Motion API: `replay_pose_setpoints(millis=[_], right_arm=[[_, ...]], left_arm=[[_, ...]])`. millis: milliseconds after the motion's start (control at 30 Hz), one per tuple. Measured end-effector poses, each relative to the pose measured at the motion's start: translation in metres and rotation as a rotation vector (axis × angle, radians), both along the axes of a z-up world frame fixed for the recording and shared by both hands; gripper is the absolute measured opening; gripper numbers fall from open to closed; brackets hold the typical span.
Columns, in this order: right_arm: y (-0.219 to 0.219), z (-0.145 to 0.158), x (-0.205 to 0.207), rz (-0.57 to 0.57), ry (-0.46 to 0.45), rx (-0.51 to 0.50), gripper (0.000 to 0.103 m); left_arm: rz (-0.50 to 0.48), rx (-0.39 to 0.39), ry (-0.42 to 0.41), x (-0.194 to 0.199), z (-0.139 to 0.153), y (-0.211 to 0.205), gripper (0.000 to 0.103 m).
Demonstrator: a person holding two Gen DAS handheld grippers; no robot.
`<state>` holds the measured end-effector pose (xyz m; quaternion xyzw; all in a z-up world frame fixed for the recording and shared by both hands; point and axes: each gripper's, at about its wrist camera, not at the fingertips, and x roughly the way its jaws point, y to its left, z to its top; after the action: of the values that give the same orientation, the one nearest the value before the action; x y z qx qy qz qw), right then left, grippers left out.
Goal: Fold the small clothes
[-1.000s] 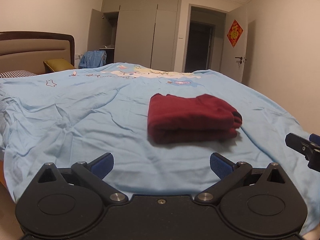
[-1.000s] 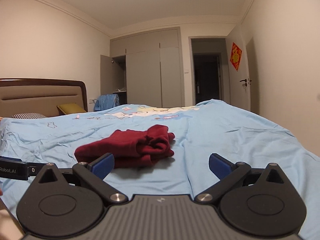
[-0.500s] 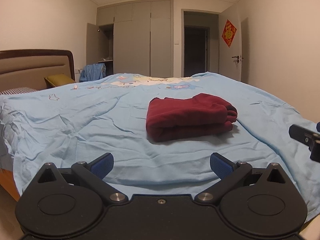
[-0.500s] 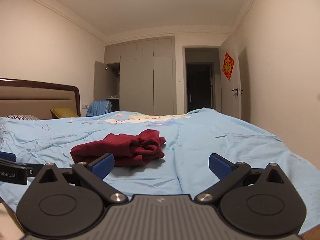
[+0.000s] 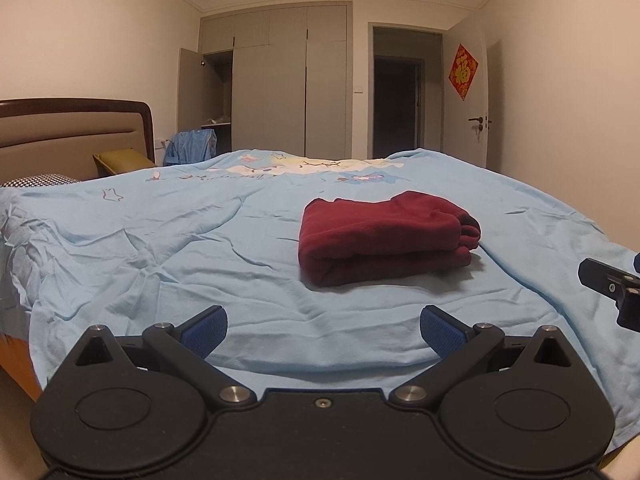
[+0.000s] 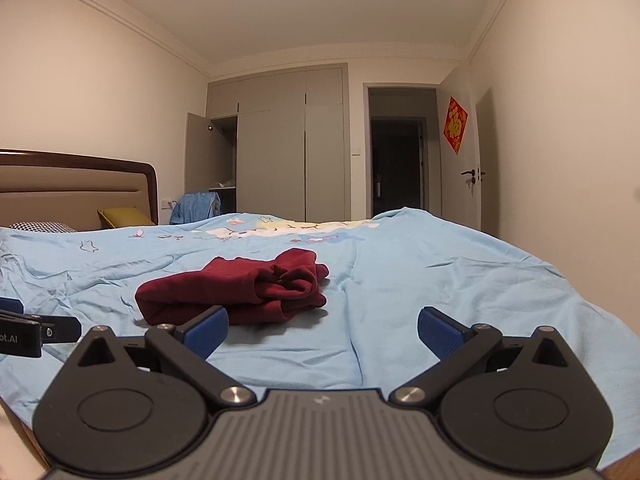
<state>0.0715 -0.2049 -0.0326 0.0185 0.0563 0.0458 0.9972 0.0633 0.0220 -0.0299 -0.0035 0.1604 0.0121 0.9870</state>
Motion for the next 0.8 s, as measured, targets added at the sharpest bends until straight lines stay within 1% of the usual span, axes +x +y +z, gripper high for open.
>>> replay_pose_setpoints(millis=[800], right_arm=[[-0.0004,-0.0029,0.0054,0.001,0.027,0.003,0.103]], left_arm=[[-0.001,0.004,0.003,0.0011,0.0001,-0.0008,0.102]])
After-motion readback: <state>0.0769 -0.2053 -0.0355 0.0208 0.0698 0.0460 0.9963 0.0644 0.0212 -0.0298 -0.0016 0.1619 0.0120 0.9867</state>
